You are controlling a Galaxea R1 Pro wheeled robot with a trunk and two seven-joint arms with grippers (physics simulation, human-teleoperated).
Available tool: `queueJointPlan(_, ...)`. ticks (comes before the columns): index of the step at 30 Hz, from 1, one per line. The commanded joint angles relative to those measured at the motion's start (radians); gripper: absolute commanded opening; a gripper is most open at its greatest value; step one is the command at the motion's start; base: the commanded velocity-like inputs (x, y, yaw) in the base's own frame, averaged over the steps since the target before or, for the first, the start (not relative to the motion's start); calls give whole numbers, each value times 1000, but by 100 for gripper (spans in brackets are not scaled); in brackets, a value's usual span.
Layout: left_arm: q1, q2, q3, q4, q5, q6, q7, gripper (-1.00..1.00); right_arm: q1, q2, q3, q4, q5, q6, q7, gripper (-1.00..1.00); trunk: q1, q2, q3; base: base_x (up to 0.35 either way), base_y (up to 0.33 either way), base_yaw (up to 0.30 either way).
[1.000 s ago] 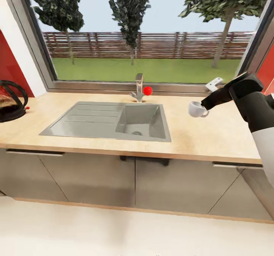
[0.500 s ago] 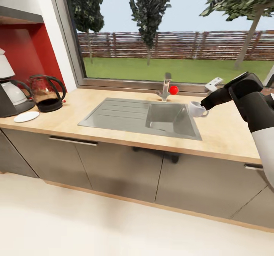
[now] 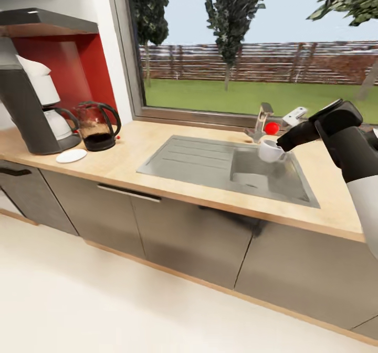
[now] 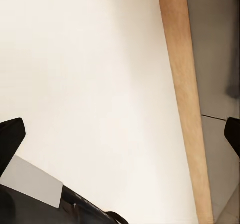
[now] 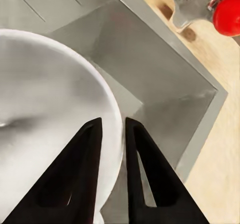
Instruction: Set up a coffee station on the kitchen countertop: keep the coffee maker on the countertop, move the bottle of coffee from the kitchen shelf to the counter next to the coffee maker, place a paper coffee filter on top of the coffee maker, put the saucer next to the coffee maker with the coffee cup on the saucer, and place the electric kettle next to the coffee maker.
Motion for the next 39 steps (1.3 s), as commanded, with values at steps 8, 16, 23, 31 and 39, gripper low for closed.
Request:
queueJointPlan(8,0,0,1,1,2,3,-5,100,0,10,3,-1,10,4,10,-100,0,0,-1,208,234,52)
queueJointPlan(16,-1,0,1,1,2,3,-5,100,0,19,2,-1,10,4,10,-100,0,0,-1,68,279,47)
queueJointPlan(23,-1,0,1,1,2,3,-5,100,3,23,5,-7,-6,3,98,-100,0,0,-1,4,57,246)
queueJointPlan(31,-1,0,2,1,2,3,-5,100,68,200,5,-74,-1,7,180,-100,0,0,-1,0,4,270)
queueJointPlan(39,-1,0,1,1,2,3,-5,100,154,250,4,-169,2,9,182,-100,0,0,-1,11,10,260)
